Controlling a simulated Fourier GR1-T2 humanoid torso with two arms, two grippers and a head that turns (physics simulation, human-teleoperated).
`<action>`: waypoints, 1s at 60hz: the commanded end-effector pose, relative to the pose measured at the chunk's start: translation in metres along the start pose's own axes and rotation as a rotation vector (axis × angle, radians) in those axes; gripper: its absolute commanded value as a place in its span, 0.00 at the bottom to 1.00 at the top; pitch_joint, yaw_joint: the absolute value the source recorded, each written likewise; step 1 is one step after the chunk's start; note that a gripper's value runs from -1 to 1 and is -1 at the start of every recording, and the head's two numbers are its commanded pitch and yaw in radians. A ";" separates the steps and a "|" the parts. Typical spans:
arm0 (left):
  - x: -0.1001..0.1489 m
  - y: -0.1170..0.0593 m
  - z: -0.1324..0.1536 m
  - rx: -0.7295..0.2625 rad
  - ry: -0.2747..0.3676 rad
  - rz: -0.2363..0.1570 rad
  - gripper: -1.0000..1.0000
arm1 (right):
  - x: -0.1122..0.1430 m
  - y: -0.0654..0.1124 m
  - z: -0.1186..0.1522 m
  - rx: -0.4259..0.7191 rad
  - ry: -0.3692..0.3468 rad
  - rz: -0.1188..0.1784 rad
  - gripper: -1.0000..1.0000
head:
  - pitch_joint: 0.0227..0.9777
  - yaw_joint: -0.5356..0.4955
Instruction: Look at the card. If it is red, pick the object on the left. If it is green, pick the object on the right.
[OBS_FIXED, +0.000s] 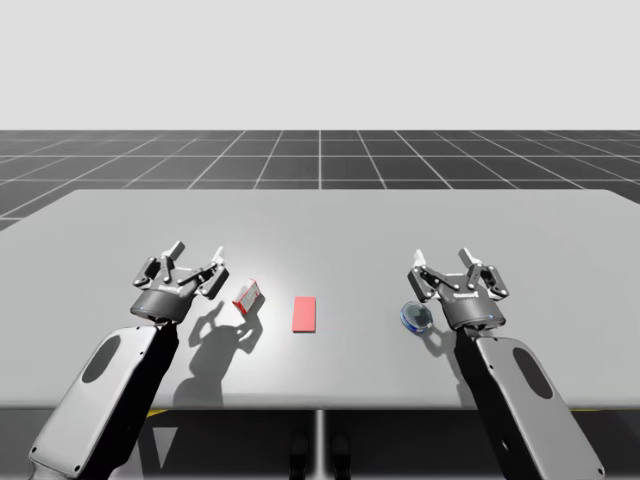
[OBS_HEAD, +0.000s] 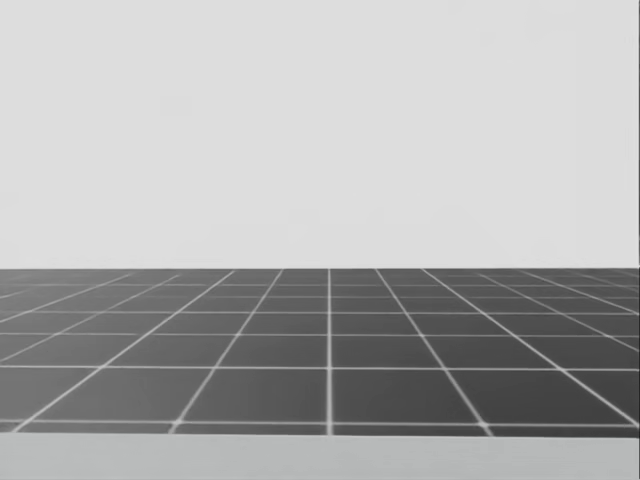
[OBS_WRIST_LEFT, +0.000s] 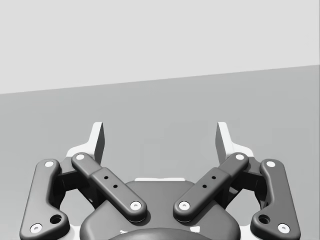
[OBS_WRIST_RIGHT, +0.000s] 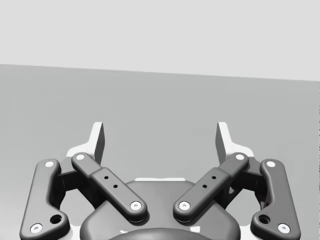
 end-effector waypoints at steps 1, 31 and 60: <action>0.000 0.000 0.000 -0.002 0.001 0.000 0.00 | 0.001 0.000 0.001 -0.057 -0.032 -0.008 0.00 | 0.06 0.54; 0.000 0.000 0.000 -0.002 0.001 0.000 0.00 | 0.005 -0.003 -0.001 -0.053 -0.014 -0.016 0.00 | 0.30 0.52; 0.000 -0.001 0.000 -0.008 0.001 -0.005 0.00 | 0.004 -0.004 -0.002 -0.050 -0.012 -0.010 0.00 | 0.73 0.57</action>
